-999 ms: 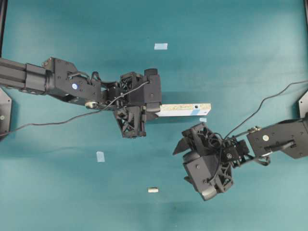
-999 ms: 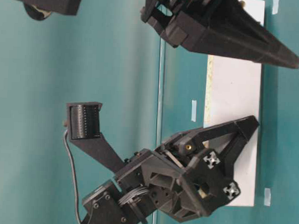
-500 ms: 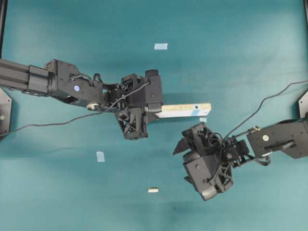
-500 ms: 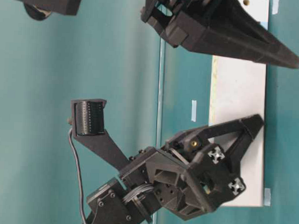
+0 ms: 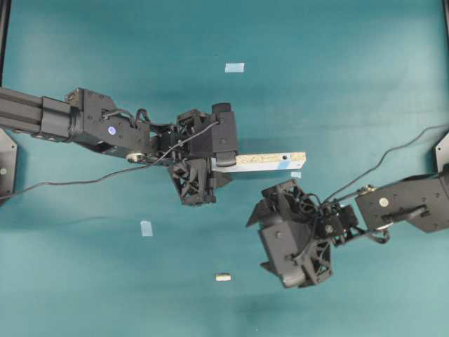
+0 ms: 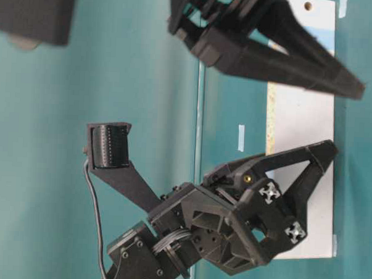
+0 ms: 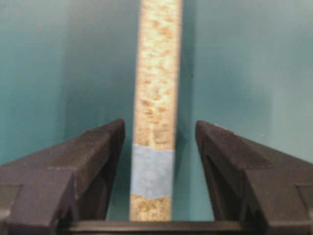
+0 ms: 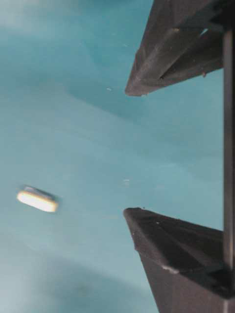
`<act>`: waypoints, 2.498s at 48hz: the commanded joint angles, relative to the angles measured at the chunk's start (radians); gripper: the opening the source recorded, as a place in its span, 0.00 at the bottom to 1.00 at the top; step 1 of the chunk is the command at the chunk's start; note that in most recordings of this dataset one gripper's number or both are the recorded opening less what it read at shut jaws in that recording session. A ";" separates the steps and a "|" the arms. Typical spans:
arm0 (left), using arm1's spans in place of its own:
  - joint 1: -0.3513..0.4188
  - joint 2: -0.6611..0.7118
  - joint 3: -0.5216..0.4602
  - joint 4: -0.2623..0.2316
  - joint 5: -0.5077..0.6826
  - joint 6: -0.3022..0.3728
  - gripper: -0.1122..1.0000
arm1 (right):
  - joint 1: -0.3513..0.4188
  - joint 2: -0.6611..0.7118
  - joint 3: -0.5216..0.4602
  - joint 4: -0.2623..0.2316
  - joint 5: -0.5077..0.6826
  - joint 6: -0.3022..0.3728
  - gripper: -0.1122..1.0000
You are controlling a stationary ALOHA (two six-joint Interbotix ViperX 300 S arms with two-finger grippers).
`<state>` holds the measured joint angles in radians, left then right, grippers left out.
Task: Move the wooden board into place and insert the rod into its hole.
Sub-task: 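Move the right gripper down over the cream wooden peg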
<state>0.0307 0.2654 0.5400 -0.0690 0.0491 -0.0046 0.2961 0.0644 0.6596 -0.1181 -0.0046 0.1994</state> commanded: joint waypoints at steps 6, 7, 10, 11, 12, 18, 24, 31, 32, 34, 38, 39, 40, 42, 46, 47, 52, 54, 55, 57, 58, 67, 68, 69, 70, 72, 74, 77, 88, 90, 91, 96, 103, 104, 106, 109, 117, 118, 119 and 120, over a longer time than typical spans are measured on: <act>-0.003 -0.035 -0.006 0.003 -0.003 -0.003 0.63 | 0.018 0.026 -0.133 -0.002 0.130 0.069 0.92; -0.003 -0.035 -0.006 0.003 -0.003 -0.005 0.63 | 0.021 0.037 -0.155 -0.002 0.146 0.075 0.91; -0.003 -0.037 -0.002 0.003 -0.003 -0.005 0.63 | 0.029 0.066 -0.195 -0.002 0.175 0.086 0.88; -0.003 -0.035 0.002 0.003 -0.003 -0.005 0.63 | 0.031 0.075 -0.210 -0.002 0.183 0.091 0.88; -0.003 -0.035 0.002 0.003 -0.002 -0.005 0.63 | 0.034 0.086 -0.225 -0.002 0.192 0.095 0.88; -0.003 -0.038 0.005 0.003 -0.003 -0.009 0.62 | 0.043 0.143 -0.314 -0.002 0.247 0.137 0.88; -0.003 -0.044 0.005 0.003 -0.002 -0.009 0.62 | 0.044 0.190 -0.400 0.000 0.345 0.199 0.87; -0.003 -0.054 0.005 0.003 -0.002 -0.011 0.62 | 0.052 0.245 -0.499 0.000 0.449 0.270 0.87; -0.003 -0.054 0.005 0.003 -0.002 -0.011 0.62 | 0.054 0.252 -0.508 -0.002 0.460 0.278 0.87; -0.003 -0.055 0.005 0.003 -0.002 -0.011 0.62 | 0.057 0.265 -0.526 -0.002 0.477 0.290 0.87; -0.003 -0.057 0.005 0.003 -0.002 -0.011 0.62 | 0.060 0.288 -0.558 0.000 0.509 0.302 0.87; -0.003 -0.057 0.005 0.002 -0.002 -0.011 0.62 | 0.061 0.293 -0.565 0.000 0.517 0.304 0.87; -0.003 -0.057 0.005 0.003 -0.002 -0.011 0.62 | 0.061 0.299 -0.572 0.003 0.525 0.304 0.87; -0.003 -0.057 0.005 0.003 -0.002 -0.012 0.63 | 0.064 0.307 -0.584 0.005 0.540 0.304 0.87; -0.003 -0.057 0.005 0.003 -0.002 -0.012 0.62 | 0.067 0.327 -0.611 0.008 0.577 0.304 0.87; -0.003 -0.057 0.005 0.003 -0.002 -0.012 0.62 | 0.069 0.331 -0.615 0.009 0.584 0.304 0.87; -0.003 -0.057 0.003 0.003 -0.002 -0.012 0.62 | 0.069 0.347 -0.630 0.009 0.618 0.307 0.86; -0.003 -0.057 0.002 0.002 -0.002 -0.012 0.62 | 0.069 0.351 -0.632 0.011 0.623 0.310 0.85; -0.003 -0.057 0.002 0.002 -0.002 -0.012 0.62 | 0.069 0.353 -0.632 0.009 0.626 0.310 0.84; -0.003 -0.057 -0.002 0.002 -0.002 -0.012 0.62 | 0.069 0.354 -0.634 0.009 0.626 0.310 0.83; -0.003 -0.057 -0.002 0.002 -0.002 -0.012 0.62 | 0.069 0.356 -0.634 0.009 0.623 0.310 0.82; -0.003 -0.057 -0.003 0.002 -0.002 -0.012 0.62 | 0.069 0.364 -0.634 0.009 0.604 0.310 0.71; -0.003 -0.057 -0.003 0.003 -0.002 -0.012 0.62 | 0.069 0.364 -0.634 0.009 0.601 0.310 0.71; -0.003 -0.057 -0.003 0.002 -0.002 -0.012 0.62 | 0.069 0.364 -0.634 0.009 0.600 0.310 0.71; -0.003 -0.057 -0.003 0.002 -0.002 -0.012 0.62 | 0.069 0.365 -0.634 0.009 0.598 0.310 0.71; -0.003 -0.057 -0.003 0.002 -0.002 -0.012 0.62 | 0.069 0.365 -0.635 0.009 0.598 0.310 0.71; -0.003 -0.057 -0.003 0.002 -0.002 -0.012 0.62 | 0.069 0.368 -0.638 0.009 0.598 0.310 0.71; -0.003 -0.057 -0.003 0.002 -0.002 -0.012 0.62 | 0.069 0.373 -0.643 0.009 0.598 0.310 0.71; -0.003 -0.055 -0.003 0.002 -0.002 -0.012 0.62 | 0.069 0.400 -0.670 0.009 0.603 0.310 0.70; -0.003 -0.057 -0.003 0.002 -0.002 -0.012 0.62 | 0.069 0.403 -0.670 0.011 0.603 0.310 0.70; -0.003 -0.057 -0.003 0.002 -0.002 -0.012 0.62 | 0.069 0.403 -0.670 0.011 0.601 0.310 0.70; -0.003 -0.057 -0.003 0.002 -0.002 -0.012 0.62 | 0.069 0.403 -0.670 0.009 0.607 0.310 0.65; -0.003 -0.057 -0.002 0.002 -0.002 -0.014 0.62 | 0.072 0.403 -0.670 0.011 0.618 0.310 0.53; -0.003 -0.055 -0.002 0.002 -0.002 -0.012 0.62 | 0.072 0.403 -0.670 0.011 0.618 0.310 0.52; -0.003 -0.057 0.002 0.002 -0.002 -0.012 0.62 | 0.072 0.403 -0.670 0.011 0.618 0.310 0.51; -0.003 -0.057 0.002 0.002 -0.002 -0.014 0.62 | 0.072 0.403 -0.670 0.011 0.617 0.311 0.51; -0.003 -0.057 0.003 0.002 -0.002 -0.014 0.62 | 0.072 0.403 -0.670 0.011 0.615 0.311 0.51; -0.003 -0.057 0.003 0.002 -0.002 -0.012 0.62 | 0.072 0.403 -0.670 0.011 0.615 0.311 0.51; -0.003 -0.057 0.003 0.002 -0.002 -0.012 0.62 | 0.072 0.405 -0.670 0.011 0.617 0.313 0.51; -0.003 -0.057 0.003 0.002 -0.002 -0.014 0.62 | 0.072 0.405 -0.670 0.011 0.617 0.313 0.51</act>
<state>0.0307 0.2485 0.5522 -0.0690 0.0491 -0.0092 0.3574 0.4909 0.0153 -0.1089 0.6167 0.5139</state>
